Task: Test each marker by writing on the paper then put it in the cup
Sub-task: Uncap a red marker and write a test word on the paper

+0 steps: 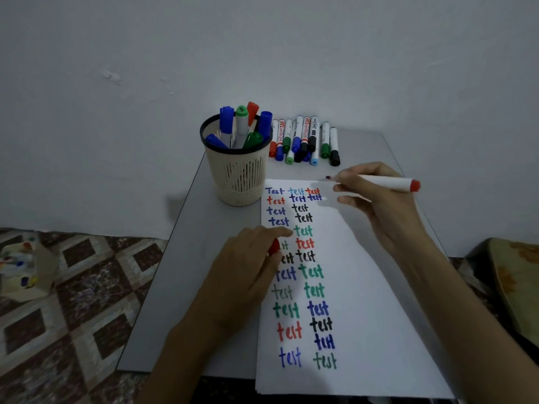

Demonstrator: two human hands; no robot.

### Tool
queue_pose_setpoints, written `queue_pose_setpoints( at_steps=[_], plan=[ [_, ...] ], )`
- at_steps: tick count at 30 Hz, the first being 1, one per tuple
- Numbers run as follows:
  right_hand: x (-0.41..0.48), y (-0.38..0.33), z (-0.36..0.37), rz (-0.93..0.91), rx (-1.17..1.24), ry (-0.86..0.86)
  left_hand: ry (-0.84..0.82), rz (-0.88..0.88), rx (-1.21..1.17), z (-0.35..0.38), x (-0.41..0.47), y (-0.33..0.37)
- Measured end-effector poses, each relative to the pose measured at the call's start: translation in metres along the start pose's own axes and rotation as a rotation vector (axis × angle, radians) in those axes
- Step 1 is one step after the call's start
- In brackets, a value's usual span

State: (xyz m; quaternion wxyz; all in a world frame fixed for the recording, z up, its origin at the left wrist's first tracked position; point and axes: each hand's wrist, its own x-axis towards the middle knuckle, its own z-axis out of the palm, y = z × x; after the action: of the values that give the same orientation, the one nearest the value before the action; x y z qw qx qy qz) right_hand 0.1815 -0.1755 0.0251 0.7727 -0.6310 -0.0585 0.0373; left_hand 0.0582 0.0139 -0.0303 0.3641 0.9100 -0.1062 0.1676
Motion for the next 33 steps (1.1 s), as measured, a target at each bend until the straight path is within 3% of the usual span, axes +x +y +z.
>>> queue_pose_setpoints(
  at_steps=[4,7,12,28,33],
  plan=[
    [0.025,0.010,0.009,-0.047,-0.161,-0.063,-0.047,0.016,0.050,0.005,0.002,-0.007],
    [0.039,0.017,0.020,-0.073,-0.232,-0.006,-0.055,0.013,0.074,0.005,0.004,-0.008],
    [0.045,0.037,0.028,-0.061,-0.134,0.041,-0.056,0.004,0.069,0.005,0.003,-0.008],
    [0.050,0.046,0.028,-0.190,-0.395,0.003,-0.050,0.015,0.076,0.005,0.003,-0.010],
    [0.052,0.048,0.024,-0.195,-0.334,0.019,-0.049,0.014,0.068,0.005,0.004,-0.010]
  ],
)
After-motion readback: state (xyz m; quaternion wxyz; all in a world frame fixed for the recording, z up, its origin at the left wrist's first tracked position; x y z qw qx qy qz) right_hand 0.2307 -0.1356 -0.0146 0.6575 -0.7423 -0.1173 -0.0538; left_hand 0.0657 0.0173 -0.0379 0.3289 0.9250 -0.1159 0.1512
